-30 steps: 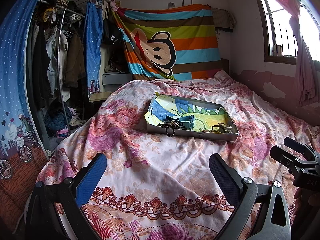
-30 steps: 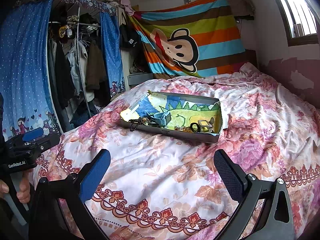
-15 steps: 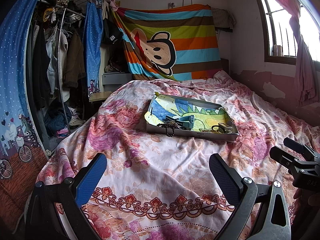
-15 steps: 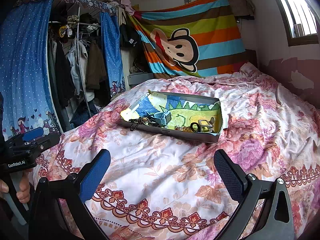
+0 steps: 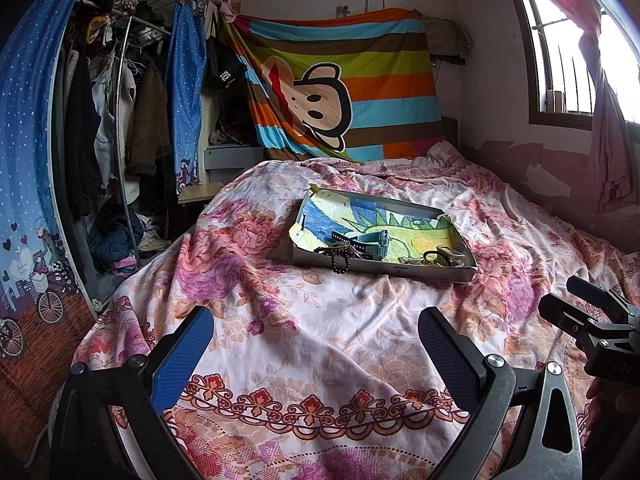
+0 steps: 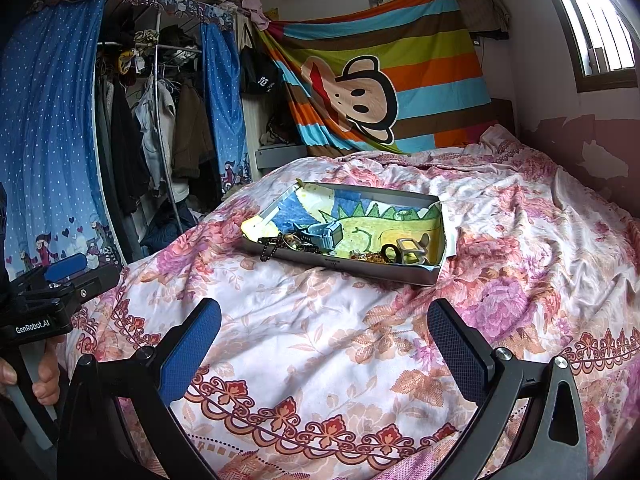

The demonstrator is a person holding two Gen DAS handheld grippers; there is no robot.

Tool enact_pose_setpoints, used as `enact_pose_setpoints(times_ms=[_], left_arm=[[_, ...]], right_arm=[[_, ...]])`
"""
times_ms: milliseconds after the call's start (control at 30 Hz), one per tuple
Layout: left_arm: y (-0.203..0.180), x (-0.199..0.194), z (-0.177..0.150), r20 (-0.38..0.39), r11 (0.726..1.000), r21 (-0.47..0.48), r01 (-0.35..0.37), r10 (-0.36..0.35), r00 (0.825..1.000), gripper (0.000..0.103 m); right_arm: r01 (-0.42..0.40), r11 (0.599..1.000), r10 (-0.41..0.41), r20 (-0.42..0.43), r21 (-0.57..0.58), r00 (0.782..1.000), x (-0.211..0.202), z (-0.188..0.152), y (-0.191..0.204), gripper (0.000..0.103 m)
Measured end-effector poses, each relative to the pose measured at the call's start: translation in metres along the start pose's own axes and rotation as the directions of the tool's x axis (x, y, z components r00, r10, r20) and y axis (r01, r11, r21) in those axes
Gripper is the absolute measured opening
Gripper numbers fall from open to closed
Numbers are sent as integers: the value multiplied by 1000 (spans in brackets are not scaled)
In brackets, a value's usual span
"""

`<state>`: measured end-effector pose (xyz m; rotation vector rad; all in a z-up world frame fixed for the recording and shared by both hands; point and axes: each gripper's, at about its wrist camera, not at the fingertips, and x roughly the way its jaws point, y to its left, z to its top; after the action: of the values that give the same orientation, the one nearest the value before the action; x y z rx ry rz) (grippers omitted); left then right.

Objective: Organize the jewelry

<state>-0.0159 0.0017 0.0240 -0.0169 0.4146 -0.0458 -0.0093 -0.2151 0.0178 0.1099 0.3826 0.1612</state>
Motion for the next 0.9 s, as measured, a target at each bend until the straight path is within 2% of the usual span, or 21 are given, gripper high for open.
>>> enact_pose_setpoints(times_ms=[900], left_arm=[[4,-2,5,-21,1000,-20,-10,9,1000,103]], right_arm=[[0,1000,0,-1,-1,1000,0,1,0,101]])
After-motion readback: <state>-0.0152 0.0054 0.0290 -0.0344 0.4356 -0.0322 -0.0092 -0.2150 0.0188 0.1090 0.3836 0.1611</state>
